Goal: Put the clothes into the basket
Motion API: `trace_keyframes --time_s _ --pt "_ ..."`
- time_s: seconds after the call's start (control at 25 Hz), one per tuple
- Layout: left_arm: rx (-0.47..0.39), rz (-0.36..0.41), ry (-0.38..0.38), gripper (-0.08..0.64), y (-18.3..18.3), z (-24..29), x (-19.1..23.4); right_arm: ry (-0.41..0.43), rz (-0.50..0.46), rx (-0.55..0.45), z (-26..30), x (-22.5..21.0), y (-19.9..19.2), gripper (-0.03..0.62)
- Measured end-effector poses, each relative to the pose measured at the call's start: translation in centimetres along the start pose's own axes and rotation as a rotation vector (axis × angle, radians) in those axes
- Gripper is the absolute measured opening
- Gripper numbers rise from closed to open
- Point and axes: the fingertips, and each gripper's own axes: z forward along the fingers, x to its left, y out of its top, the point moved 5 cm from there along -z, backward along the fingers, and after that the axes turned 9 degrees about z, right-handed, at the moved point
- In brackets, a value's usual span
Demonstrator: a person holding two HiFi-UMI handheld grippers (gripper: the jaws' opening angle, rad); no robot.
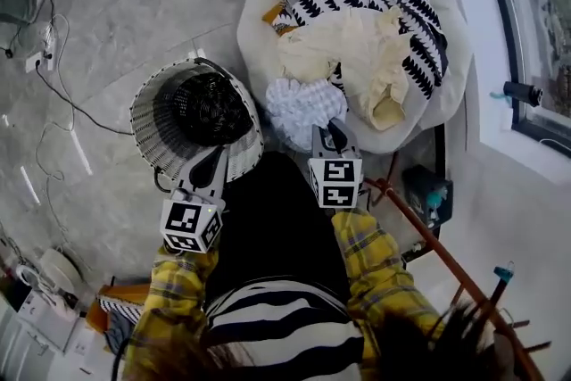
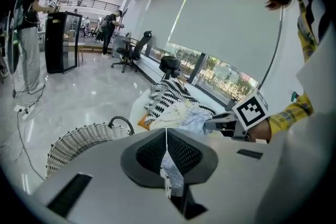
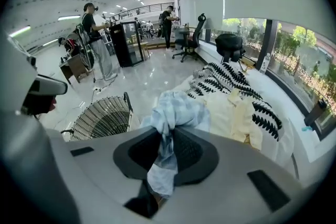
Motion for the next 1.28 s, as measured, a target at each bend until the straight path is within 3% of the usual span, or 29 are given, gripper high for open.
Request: trace_keyframes --time_s 0.36,0.8,1.12,1.28 --pt "-0.089 -0.031 0.056 0.02 2.5 -5.0 0.0 0.083 -0.038 -0.157 -10.0 2.9 7.2 0.075" --pt "-0.201 -0.074 0.165 0.02 6.3 -11.6 0.8 0.245 -0.178 -0.356 -19.8 9.8 16.4 0.076" --pt "-0.295 -0.13 0.28 0.02 8.1 -16.4 2.7 0.403 -0.276 -0.444 -24.0 15.7 21.9 0.077" --pt "-0.359 -0.165 0.351 0.02 8.8 -19.2 3.6 0.527 -0.328 -0.478 -25.7 19.3 23.9 0.077"
